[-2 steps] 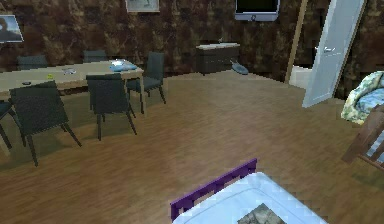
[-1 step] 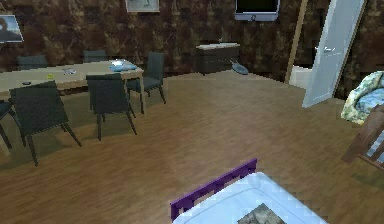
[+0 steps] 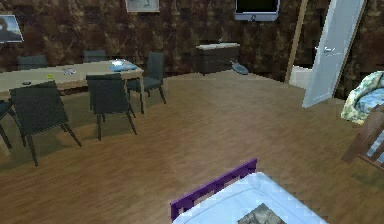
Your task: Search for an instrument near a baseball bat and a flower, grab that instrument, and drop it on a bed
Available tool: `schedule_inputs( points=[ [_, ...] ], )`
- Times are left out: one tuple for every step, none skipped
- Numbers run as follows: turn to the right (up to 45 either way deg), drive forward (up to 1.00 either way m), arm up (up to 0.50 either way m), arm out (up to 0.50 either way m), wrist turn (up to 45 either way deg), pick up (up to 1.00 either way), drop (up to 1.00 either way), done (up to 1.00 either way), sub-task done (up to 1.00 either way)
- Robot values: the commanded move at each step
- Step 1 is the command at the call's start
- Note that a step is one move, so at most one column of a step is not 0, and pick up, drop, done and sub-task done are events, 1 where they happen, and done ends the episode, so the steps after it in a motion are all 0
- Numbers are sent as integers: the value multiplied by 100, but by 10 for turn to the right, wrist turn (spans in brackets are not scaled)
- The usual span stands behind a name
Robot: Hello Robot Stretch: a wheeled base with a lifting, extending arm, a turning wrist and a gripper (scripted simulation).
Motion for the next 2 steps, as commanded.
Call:
schedule_inputs(
  points=[
    [0, 0, 10, 0, 0, 0, 0, 0, 0],
    [0, 0, 0, -8, 0, 0, 0, 0, 0]
  ],
)
